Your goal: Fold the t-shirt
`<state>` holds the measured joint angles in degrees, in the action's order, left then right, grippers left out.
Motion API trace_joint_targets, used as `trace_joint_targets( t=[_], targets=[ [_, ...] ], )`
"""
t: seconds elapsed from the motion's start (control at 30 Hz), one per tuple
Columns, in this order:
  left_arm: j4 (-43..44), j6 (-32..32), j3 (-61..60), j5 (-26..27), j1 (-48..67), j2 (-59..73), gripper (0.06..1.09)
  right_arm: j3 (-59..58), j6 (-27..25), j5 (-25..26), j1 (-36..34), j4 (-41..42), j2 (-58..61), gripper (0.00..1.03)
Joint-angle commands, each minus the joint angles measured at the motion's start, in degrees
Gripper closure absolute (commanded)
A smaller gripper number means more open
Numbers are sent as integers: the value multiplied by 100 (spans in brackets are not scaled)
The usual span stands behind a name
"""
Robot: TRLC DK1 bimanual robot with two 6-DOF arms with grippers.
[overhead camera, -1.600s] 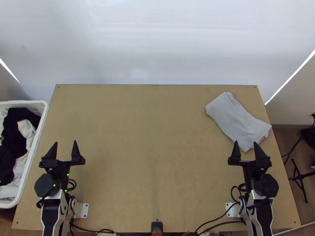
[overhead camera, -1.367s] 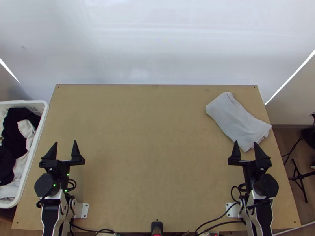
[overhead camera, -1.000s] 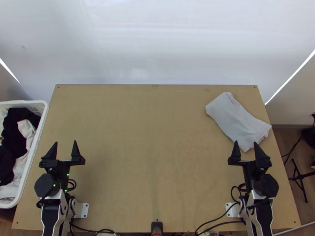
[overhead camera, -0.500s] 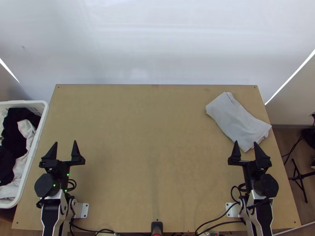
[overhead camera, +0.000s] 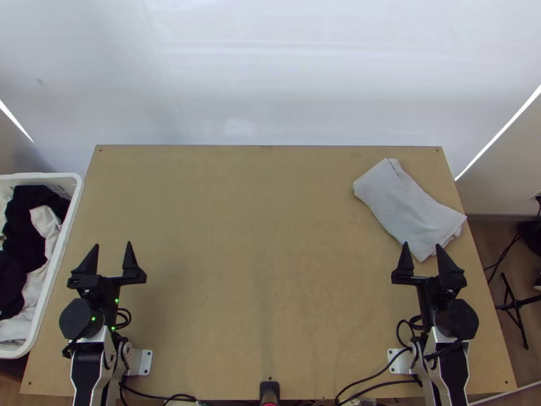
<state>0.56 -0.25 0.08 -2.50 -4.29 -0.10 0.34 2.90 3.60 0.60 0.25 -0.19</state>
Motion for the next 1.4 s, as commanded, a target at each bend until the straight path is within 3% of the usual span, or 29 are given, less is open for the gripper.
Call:
trace_joint_targets(
  t=[0.0,0.13,0.3,0.43,0.7,0.8,0.9,1.2,1.37],
  targets=[
    [-29,192,10,83,-168,-8,10,1,0,1,1,1,1,5],
    [296,412,177,57,-634,-8,10,1,0,1,1,1,1,5],
    [6,667,1232,-49,-942,36,10,1,0,1,1,1,1,5],
    [-56,614,2392,-216,-1073,836,10,1,0,1,1,10,1,5],
    [-2165,-397,5758,-1499,-1574,3947,10,1,0,1,1,1,1,5],
    [-3325,-775,6769,-1455,-2163,5099,10,1,0,1,1,1,1,5],
    [-3853,-942,7305,-1446,-2594,6092,10,1,0,1,1,1,1,5],
    [-3782,-370,8280,-1288,-3209,8887,10,1,0,1,1,1,1,5],
    [-3747,218,9309,-910,-3420,10469,10,1,0,1,1,1,1,5]
  ],
)
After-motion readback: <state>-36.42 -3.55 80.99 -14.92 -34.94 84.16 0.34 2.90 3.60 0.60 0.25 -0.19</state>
